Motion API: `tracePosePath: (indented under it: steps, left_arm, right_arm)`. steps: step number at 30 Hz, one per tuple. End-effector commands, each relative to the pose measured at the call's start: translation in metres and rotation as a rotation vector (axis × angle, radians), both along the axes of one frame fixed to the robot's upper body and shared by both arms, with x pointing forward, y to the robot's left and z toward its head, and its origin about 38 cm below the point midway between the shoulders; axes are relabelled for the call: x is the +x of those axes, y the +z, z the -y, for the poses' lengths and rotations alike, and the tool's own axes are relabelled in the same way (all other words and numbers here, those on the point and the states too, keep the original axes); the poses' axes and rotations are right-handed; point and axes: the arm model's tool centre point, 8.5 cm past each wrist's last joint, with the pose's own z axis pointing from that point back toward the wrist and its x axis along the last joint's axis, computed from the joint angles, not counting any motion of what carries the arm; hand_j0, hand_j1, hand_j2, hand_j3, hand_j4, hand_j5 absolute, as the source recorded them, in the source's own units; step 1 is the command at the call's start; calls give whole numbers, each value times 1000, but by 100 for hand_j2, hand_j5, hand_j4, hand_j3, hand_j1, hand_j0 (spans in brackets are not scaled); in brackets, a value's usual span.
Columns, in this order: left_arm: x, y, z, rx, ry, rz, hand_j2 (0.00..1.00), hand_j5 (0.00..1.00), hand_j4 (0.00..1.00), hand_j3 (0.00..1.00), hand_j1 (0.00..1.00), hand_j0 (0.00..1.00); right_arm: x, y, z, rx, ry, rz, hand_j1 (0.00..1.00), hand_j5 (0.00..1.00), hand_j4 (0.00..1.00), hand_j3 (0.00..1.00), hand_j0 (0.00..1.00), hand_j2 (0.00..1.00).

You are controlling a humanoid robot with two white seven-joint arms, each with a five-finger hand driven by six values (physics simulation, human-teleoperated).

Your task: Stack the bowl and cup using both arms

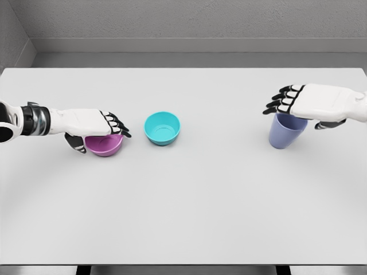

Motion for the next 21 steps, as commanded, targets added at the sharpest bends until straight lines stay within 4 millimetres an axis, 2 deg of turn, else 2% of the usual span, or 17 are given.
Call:
tracePosePath:
  steps: [1,12,17,18,21]
  left_arm:
    - [0,0,2,-7,0,-1,100,100,100,100,100,100]
    - [0,-1,6,-6,-8,-6,100,100,100,100,100,100]
    - [1,0,5,-4,-6,-4,82,82,82,82,82,82]
    - [1,0,5,-4,-6,-4,75,75,75,75,75,75]
    - [1,0,5,-3,-5,-4,69,69,69,69,69,69]
  right_arm:
    - [0,-1,0,3,-1,-4,100,100,100,100,100,100]
    - [0,0,1,1,-2,-2,100,100,100,100,100,100]
    - [1,0,1,2,-6,-2,100,100,100,100,100,100]
    - [1,0,2,2,-10,-4,100,100,100,100,100,100]
    - [1,0,2,2,-10,-4,100,100,100,100,100,100]
